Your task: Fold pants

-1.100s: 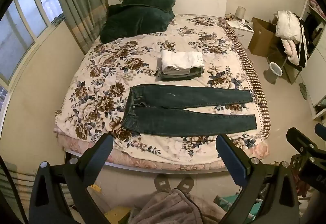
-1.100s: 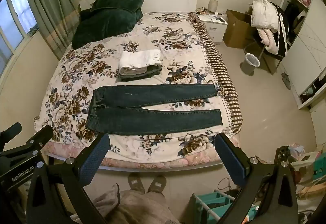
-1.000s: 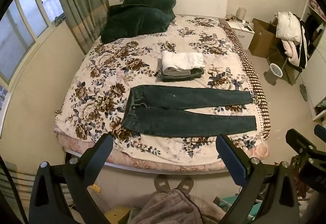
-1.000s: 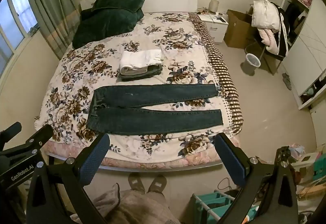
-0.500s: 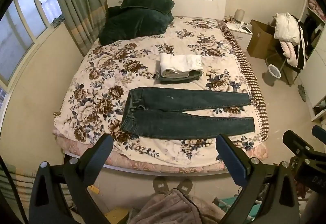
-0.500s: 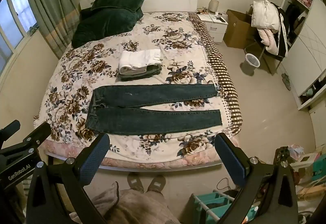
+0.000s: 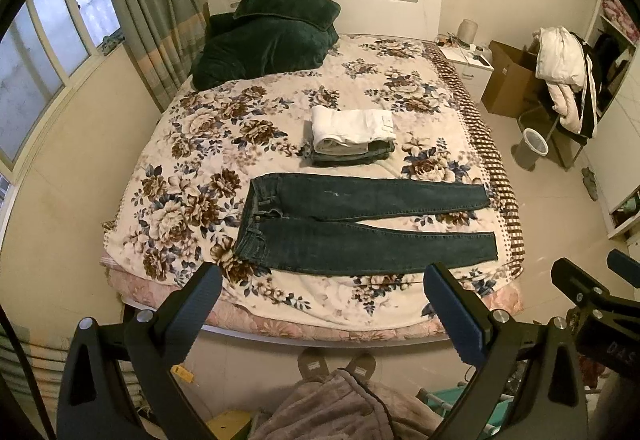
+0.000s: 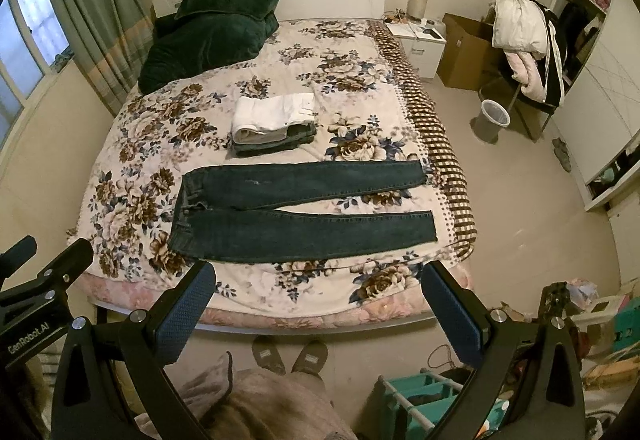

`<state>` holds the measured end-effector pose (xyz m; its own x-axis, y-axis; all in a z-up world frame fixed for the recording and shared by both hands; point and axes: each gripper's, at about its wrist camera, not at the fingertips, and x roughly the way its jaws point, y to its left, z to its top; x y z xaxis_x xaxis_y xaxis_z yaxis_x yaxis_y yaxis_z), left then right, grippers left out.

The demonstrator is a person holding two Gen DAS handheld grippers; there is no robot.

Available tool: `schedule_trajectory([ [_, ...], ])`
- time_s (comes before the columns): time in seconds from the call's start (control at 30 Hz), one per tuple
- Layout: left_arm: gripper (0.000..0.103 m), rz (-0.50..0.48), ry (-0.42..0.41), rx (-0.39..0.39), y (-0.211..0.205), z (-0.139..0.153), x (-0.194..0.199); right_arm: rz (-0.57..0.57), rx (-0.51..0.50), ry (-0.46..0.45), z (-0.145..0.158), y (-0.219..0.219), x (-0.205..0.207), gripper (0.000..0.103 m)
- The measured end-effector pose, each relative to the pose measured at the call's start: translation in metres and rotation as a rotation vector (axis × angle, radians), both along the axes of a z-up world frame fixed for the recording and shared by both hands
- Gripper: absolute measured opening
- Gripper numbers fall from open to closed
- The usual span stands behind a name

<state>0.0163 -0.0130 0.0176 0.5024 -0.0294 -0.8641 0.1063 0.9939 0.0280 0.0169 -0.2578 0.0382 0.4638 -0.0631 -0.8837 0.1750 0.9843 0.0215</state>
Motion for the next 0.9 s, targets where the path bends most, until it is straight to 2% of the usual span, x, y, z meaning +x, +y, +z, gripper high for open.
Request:
schedule_trajectory([
  [0.9, 0.103, 0.002, -0.002, -0.004, 0.0, 0.001, -0.001, 0.012, -0.006, 0.0, 0.013, 0.017, -0.003, 0.103],
])
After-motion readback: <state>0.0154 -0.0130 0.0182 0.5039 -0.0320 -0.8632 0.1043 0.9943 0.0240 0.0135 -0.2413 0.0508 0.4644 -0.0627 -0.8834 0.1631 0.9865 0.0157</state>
